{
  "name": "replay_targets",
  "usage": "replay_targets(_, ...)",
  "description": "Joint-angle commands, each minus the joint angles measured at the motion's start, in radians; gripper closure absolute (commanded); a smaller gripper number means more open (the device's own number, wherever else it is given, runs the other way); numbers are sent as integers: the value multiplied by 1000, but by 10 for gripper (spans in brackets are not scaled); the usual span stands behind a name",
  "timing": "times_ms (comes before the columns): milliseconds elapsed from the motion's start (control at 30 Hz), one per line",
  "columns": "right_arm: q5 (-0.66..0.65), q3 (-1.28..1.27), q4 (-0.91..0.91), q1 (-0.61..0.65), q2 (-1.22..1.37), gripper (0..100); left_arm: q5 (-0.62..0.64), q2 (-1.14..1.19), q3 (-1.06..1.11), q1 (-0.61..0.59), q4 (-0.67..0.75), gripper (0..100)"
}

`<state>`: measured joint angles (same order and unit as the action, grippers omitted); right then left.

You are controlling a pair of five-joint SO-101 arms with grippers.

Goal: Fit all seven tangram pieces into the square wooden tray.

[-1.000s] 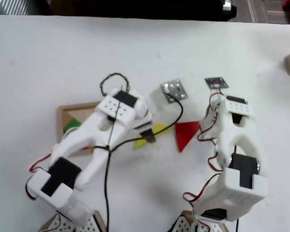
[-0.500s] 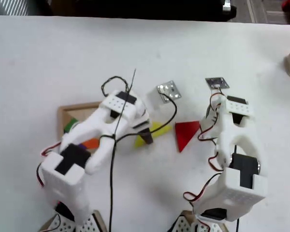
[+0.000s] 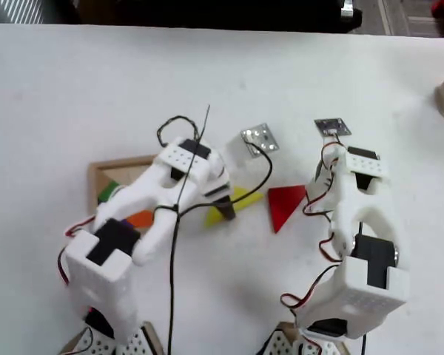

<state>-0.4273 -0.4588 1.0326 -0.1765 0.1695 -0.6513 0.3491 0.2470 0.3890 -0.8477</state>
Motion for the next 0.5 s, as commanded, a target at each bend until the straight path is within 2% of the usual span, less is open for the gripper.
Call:
replay_targets(0, 9, 9, -21, 1, -41, 981, -6, -2, -57, 38, 35, 611)
replay_targets(467, 38, 11, -22, -42, -51, 981, 49, -2, -57, 51, 32, 612)
